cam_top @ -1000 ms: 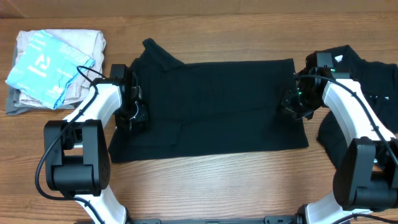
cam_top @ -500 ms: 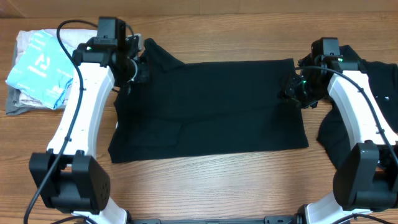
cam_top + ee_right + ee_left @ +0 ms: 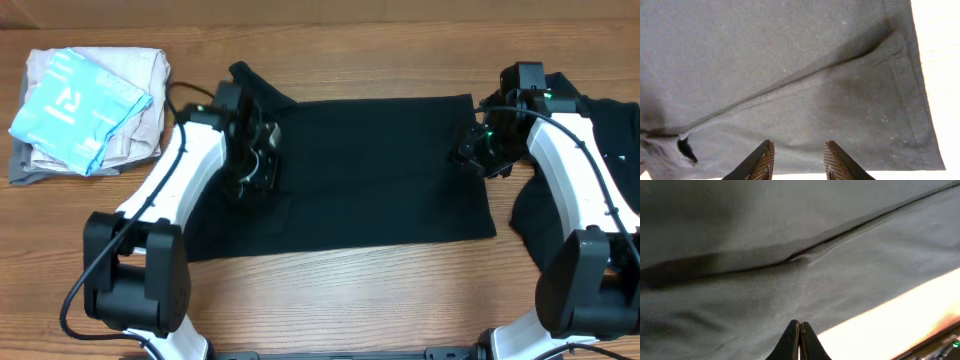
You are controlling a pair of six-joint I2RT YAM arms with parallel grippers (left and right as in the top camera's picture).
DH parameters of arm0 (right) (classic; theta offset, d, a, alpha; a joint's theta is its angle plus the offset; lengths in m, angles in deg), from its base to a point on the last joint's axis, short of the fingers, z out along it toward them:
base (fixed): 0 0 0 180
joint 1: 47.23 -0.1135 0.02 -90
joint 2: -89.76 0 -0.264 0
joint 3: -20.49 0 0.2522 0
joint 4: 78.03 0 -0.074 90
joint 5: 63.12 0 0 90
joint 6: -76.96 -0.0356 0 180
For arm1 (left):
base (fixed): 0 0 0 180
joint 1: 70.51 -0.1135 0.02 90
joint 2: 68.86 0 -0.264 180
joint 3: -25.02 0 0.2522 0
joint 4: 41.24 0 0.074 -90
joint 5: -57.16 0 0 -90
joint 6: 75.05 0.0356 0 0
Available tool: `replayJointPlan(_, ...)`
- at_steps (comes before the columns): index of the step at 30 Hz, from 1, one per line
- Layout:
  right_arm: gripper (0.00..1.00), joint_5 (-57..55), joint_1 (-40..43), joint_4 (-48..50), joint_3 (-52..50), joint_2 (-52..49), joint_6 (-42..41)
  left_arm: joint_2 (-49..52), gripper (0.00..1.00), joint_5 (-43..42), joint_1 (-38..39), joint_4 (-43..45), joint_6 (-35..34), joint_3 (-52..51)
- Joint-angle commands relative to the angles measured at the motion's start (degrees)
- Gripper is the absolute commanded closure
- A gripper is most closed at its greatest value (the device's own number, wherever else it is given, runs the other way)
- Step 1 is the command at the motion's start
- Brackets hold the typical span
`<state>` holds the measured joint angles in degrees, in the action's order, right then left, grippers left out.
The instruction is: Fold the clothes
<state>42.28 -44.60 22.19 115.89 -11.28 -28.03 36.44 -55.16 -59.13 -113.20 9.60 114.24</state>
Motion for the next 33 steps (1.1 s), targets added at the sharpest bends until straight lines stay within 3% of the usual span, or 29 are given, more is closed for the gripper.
replayJointPlan(1, 0.63, -1.4, 0.0, 0.1, 1.1, 1.5, 0.2, 0.4, 0.96, -1.7, -0.1, 2.8, 1.5, -4.3)
replayJointPlan(13, 0.61, -1.7, 0.0, 0.3, 1.1, 1.5, 0.2, 0.5, 0.96, -1.7, -0.1, 16.5, -2.0, -11.4)
replayJointPlan(33, 0.59, -2.5, 0.0, 1.0, 0.9, 1.5, 0.2, 0.4, 0.96, -1.7, -0.1, 22.5, -4.1, -15.0)
